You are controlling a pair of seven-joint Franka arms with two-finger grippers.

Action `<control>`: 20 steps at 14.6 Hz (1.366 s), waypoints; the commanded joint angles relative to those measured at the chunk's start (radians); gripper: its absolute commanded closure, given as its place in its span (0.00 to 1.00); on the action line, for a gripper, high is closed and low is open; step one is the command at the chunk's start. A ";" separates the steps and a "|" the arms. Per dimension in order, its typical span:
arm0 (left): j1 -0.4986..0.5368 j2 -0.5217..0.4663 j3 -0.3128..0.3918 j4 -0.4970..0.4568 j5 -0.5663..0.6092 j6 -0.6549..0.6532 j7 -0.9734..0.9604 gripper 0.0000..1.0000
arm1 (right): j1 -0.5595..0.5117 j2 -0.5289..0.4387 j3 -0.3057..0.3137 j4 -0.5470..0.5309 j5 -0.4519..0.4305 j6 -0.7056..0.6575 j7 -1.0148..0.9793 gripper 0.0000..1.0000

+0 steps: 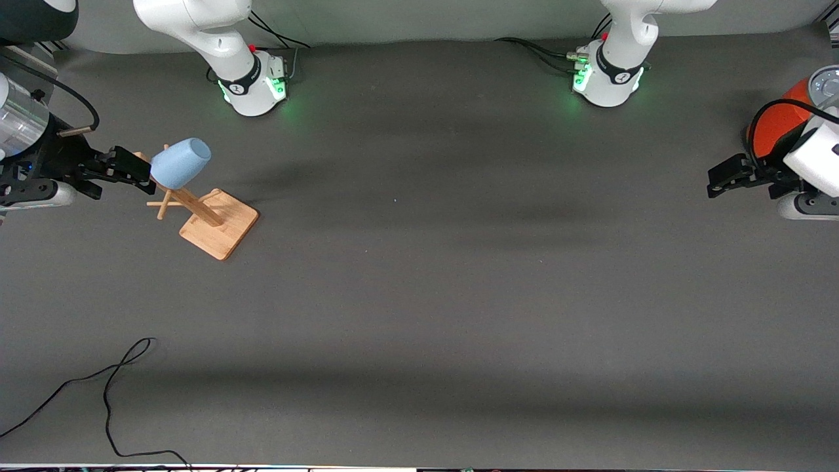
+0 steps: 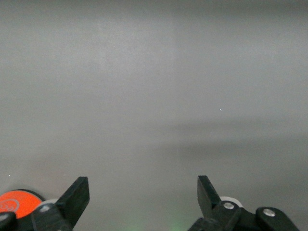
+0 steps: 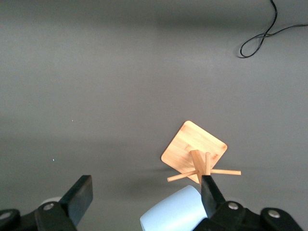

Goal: Rotate and upright cup with both arms
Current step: 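Reach the right gripper down to the light-blue cup lying by the stand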

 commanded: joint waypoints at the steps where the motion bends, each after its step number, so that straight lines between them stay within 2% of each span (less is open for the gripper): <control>1: -0.007 -0.024 0.001 -0.023 0.004 0.015 -0.011 0.00 | -0.007 0.016 0.001 0.036 -0.010 -0.042 -0.047 0.00; 4: -0.007 -0.024 0.001 -0.023 0.004 0.015 -0.011 0.00 | -0.008 0.013 -0.003 0.027 -0.006 -0.046 -0.045 0.00; 5: -0.007 -0.024 0.001 -0.023 0.004 0.013 -0.011 0.00 | -0.005 -0.013 -0.003 -0.013 -0.002 -0.053 -0.013 0.00; 6: -0.007 -0.024 0.001 -0.023 0.004 0.013 -0.011 0.00 | -0.007 -0.054 -0.008 -0.086 0.011 -0.049 0.072 0.00; 8: -0.007 -0.024 0.001 -0.023 0.004 0.013 -0.011 0.00 | -0.013 -0.126 -0.087 -0.236 0.146 -0.041 0.310 0.00; 14: -0.007 -0.024 0.001 -0.023 0.007 0.013 -0.011 0.00 | -0.016 -0.324 -0.103 -0.559 0.171 0.051 0.913 0.00; 16: -0.007 -0.024 0.001 -0.023 0.007 0.012 -0.011 0.00 | -0.020 -0.351 -0.106 -0.599 0.172 0.086 0.962 0.00; 20: -0.007 -0.024 0.001 -0.023 0.007 0.013 -0.011 0.00 | -0.039 -0.340 -0.117 -0.659 0.172 0.157 0.990 0.00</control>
